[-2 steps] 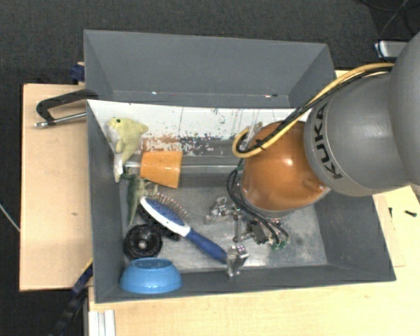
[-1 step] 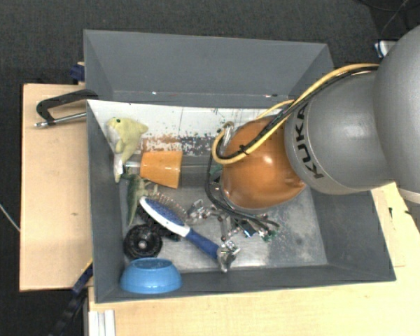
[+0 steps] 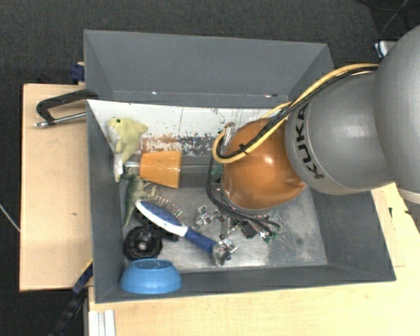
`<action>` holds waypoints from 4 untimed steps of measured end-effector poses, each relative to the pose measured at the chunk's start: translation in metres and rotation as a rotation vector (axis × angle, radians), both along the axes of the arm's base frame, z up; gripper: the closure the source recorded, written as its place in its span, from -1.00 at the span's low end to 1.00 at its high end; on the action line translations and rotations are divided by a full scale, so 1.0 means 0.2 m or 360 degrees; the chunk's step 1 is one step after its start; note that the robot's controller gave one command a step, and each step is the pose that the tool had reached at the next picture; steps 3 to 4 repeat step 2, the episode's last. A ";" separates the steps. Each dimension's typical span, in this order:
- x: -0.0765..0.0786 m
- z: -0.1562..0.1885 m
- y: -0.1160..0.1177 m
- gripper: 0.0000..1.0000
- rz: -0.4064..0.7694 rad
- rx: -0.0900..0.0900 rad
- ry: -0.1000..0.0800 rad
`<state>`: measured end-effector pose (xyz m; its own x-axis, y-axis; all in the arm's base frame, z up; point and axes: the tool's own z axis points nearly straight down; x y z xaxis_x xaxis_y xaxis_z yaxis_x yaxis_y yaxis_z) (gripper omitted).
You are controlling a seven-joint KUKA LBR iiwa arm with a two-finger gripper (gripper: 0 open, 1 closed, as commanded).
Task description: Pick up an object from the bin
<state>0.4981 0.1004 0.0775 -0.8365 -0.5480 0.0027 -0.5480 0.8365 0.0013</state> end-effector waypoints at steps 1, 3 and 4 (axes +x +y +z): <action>0.06 0.58 0.10 1.00 0.0087 0.0008 -0.0027; 0.03 0.78 0.05 1.00 0.0647 0.0004 -0.0026; 0.03 0.78 0.05 1.00 0.0647 0.0004 -0.0026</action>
Offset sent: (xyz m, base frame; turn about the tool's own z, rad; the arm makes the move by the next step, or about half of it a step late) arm 0.0088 0.0184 0.1105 -0.0545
